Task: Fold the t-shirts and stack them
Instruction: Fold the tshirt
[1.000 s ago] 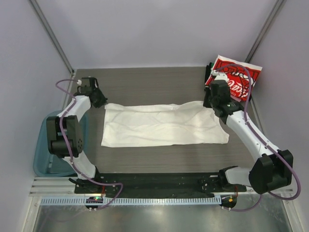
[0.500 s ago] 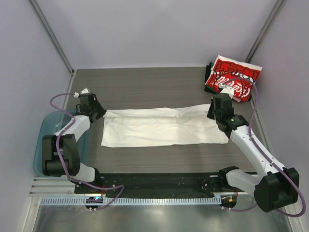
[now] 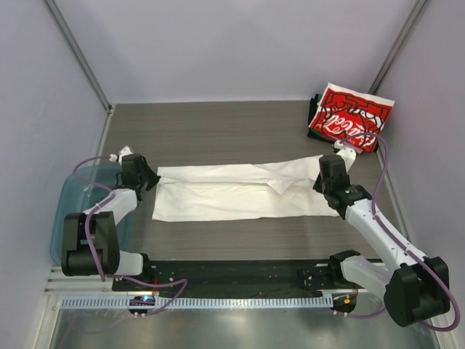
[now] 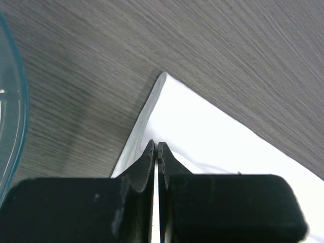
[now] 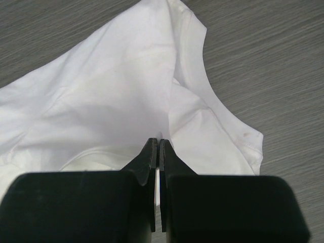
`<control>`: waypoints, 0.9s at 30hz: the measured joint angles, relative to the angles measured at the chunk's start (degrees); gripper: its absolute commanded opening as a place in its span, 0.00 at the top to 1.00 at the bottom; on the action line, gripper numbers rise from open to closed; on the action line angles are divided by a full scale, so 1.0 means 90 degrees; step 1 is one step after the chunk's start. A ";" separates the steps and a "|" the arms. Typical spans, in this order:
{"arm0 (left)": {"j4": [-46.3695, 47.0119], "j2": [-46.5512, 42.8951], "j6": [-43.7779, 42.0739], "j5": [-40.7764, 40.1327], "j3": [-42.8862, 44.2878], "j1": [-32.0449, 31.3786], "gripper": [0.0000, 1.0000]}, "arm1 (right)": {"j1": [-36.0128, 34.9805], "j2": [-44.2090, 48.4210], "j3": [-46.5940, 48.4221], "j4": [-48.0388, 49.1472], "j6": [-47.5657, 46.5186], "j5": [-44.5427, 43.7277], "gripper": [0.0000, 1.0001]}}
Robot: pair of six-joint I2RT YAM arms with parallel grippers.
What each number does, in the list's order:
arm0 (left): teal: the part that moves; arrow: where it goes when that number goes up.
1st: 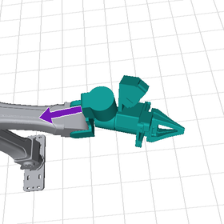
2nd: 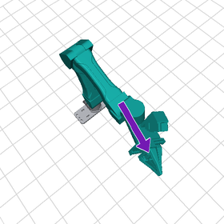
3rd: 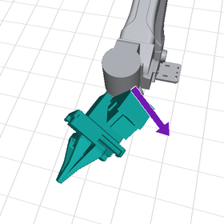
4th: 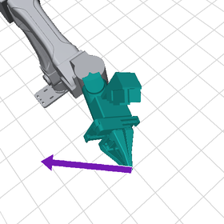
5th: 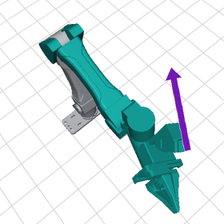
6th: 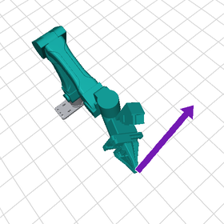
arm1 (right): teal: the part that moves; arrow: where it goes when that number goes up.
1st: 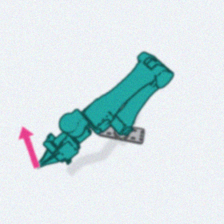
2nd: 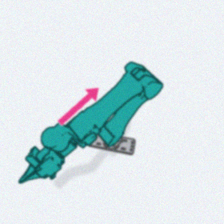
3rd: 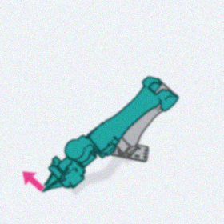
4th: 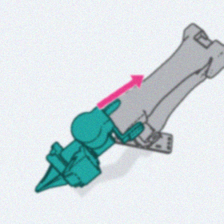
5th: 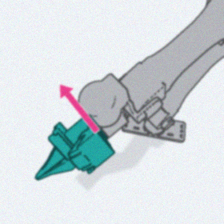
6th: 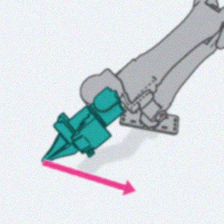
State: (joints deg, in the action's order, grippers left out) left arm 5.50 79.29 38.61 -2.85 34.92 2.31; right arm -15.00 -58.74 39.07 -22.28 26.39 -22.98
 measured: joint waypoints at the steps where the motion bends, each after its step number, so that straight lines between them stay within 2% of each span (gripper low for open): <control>1: 0.0051 -0.0029 0.0032 -0.0024 -0.0080 0.0000 1.00 | 0.0000 0.0000 -0.0056 0.0000 0.0063 -0.0019 0.99; 8: 0.0194 -0.0124 0.0197 -0.0175 -0.0345 0.0000 1.00 | 0.0032 0.0000 -0.0338 0.0010 0.0442 -0.0199 0.99; 11: 0.0226 -0.0219 0.0214 -0.0226 -0.0408 0.0000 0.94 | 0.0058 0.0000 -0.0457 0.0012 0.0612 -0.0240 0.98; 12: 0.0236 -0.0267 0.0223 -0.0243 -0.0432 0.0000 0.91 | 0.0063 0.0000 -0.0495 0.0002 0.0678 -0.0253 0.95; 13: 0.0240 -0.0330 0.0236 -0.0265 -0.0454 0.0000 0.89 | 0.0070 0.0002 -0.0532 0.0000 0.0758 -0.0270 0.83; 14: 0.0243 -0.0406 0.0267 -0.0299 -0.0481 0.0000 0.86 | 0.0083 0.0017 -0.0571 0.0000 0.0848 -0.0274 0.75; 15: 0.0238 -0.0500 0.0299 -0.0362 -0.0503 0.0000 0.75 | 0.0095 0.0044 -0.0605 -0.0022 0.0933 -0.0289 0.68; 16: 0.0223 -0.0607 0.0335 -0.0444 -0.0515 0.0000 0.47 | 0.0109 0.0095 -0.0636 -0.0032 0.0996 -0.0306 0.47; 17: 0.0170 -0.0731 0.0362 -0.0549 -0.0515 -0.0002 0.37 | 0.0126 0.0182 -0.0673 -0.0044 0.1127 -0.0316 0.39; 19: 0.0007 -0.1047 0.0532 -0.0818 -0.0515 -0.0002 0.29 | 0.0148 0.0437 -0.0760 -0.0075 0.1241 -0.0362 0.29; 24: -0.0311 -0.1834 0.0670 -0.1304 -0.0415 -0.0002 0.25 | 0.0160 0.1265 -0.0889 -0.0192 0.1399 -0.0471 0.27; 27: -0.0423 -0.1836 0.0529 -0.1319 -0.0102 -0.0029 0.25 | 0.0180 0.1314 -0.0835 -0.0114 0.1338 -0.0277 0.27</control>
State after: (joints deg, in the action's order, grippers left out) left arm 1.69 62.76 43.38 -14.72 34.00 2.04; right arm -13.39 -46.92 31.55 -23.31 38.44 -25.47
